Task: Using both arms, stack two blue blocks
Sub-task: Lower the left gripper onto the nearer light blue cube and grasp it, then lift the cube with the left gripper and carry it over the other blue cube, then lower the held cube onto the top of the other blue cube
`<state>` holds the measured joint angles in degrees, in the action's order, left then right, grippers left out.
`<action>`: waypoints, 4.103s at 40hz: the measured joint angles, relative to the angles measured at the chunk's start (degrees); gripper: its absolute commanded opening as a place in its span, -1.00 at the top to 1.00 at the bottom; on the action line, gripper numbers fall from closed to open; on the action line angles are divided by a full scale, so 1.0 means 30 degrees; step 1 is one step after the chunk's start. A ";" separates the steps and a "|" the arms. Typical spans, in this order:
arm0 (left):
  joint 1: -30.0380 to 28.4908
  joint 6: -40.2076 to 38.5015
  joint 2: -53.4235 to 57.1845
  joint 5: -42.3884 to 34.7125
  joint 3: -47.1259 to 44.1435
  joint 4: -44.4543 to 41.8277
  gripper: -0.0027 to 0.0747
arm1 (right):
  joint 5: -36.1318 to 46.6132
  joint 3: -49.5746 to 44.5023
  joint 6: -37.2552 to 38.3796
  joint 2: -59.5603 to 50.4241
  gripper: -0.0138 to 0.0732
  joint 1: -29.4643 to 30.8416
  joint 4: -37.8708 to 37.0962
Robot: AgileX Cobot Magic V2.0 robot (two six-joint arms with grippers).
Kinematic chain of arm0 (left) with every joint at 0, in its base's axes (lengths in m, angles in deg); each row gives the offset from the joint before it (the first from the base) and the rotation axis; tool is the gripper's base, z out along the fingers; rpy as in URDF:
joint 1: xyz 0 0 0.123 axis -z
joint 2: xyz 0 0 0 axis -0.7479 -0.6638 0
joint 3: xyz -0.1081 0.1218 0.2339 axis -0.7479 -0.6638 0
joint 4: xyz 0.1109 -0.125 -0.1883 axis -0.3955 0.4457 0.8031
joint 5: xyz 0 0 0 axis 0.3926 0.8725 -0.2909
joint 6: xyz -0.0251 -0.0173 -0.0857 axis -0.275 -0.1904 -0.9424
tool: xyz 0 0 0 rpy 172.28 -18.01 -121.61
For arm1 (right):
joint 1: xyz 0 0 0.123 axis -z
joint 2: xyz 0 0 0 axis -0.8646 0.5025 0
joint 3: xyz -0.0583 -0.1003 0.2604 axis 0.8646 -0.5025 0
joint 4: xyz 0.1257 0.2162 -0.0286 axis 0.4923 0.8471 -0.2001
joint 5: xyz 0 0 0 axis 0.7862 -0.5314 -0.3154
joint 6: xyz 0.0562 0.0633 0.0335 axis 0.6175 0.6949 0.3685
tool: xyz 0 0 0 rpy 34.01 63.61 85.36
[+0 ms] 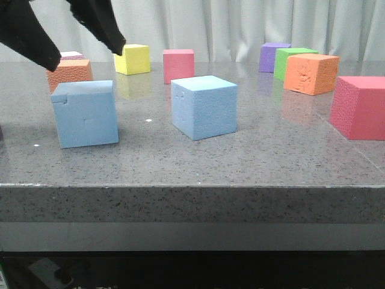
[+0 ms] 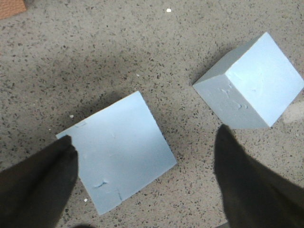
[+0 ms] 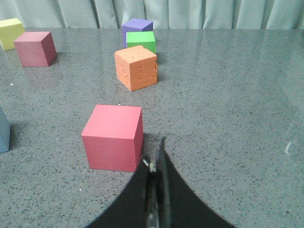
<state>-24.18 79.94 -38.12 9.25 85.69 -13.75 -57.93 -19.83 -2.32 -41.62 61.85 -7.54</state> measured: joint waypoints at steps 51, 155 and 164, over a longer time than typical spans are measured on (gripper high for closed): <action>0.0000 -0.2432 -0.3757 0.3343 0.2530 -0.0828 -0.75 | 0.0000 0.0000 0.0000 0.0000 0.85 -0.0513 0.0000; 0.3327 -0.1933 -0.7758 0.6577 1.2180 0.0407 0.06 | 0.0000 0.0000 -0.0032 -0.0032 0.85 -0.0513 0.0000; 0.3327 -0.1933 -0.7758 0.6577 1.2180 0.0407 -0.15 | 0.0000 0.0000 -0.0032 -0.0032 0.85 -0.0513 0.0000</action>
<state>-14.20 74.14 -61.39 28.98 122.23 -12.53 -57.93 -19.83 -2.42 -41.71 60.31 -7.54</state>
